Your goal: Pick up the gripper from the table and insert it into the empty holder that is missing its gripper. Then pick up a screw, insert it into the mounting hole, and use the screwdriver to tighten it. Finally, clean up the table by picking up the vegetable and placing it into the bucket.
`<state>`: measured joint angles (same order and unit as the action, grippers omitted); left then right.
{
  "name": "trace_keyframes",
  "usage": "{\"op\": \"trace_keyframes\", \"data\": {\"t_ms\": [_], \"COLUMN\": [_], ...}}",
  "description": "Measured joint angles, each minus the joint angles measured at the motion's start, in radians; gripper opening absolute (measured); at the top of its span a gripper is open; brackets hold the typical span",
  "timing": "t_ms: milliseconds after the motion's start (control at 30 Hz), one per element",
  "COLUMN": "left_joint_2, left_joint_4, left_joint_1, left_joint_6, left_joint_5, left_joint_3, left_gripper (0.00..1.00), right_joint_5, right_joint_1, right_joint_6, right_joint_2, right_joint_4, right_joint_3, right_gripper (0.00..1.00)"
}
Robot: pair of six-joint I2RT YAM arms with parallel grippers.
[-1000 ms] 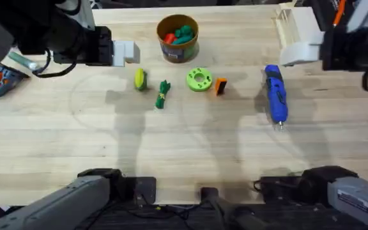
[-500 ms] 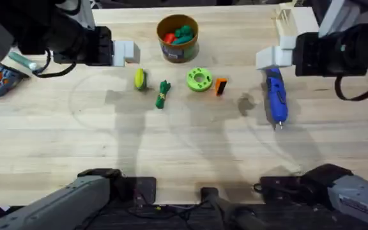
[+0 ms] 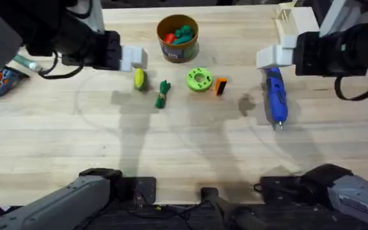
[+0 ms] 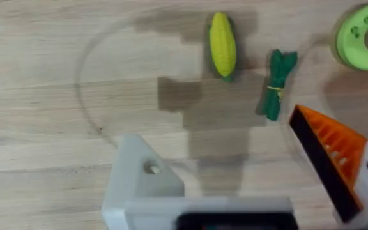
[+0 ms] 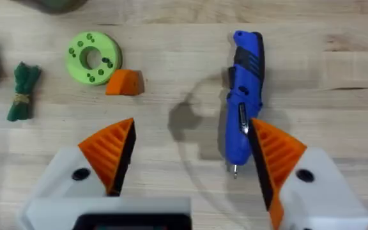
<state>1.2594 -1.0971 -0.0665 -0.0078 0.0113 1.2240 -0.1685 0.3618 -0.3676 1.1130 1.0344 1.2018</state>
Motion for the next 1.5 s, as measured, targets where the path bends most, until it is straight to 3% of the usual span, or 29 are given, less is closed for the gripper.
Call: {"op": "trace_keyframes", "data": {"t_ms": [167,367,600,833,1500], "left_joint_2": [0.0,0.0,0.0,0.013,0.384], "left_joint_4": [-0.034,-0.093,-0.053,-0.035,0.109], "left_joint_1": [-0.052,-0.073,-0.084,-0.158,-0.243], "left_joint_6": [-0.012,-0.046,-0.055,-0.061,-0.075], "left_joint_5": [0.0,-0.019,-0.076,-0.093,-0.098], "left_joint_3": [0.0,0.0,-0.065,-0.101,-0.103], "left_gripper": [0.985,0.985,0.985,0.985,0.987], "right_joint_5": [0.0,0.0,0.0,0.0,0.0], "right_joint_1": [0.0,0.0,0.0,0.0,0.0], "right_joint_6": [0.0,0.0,0.0,-0.003,-0.003], "right_joint_2": [0.0,0.0,0.0,0.0,0.0], "right_joint_4": [0.0,0.0,0.0,0.0,0.0], "right_joint_3": [0.0,0.0,0.0,0.0,0.0], "right_gripper": [0.991,0.991,0.991,0.991,0.992]}}
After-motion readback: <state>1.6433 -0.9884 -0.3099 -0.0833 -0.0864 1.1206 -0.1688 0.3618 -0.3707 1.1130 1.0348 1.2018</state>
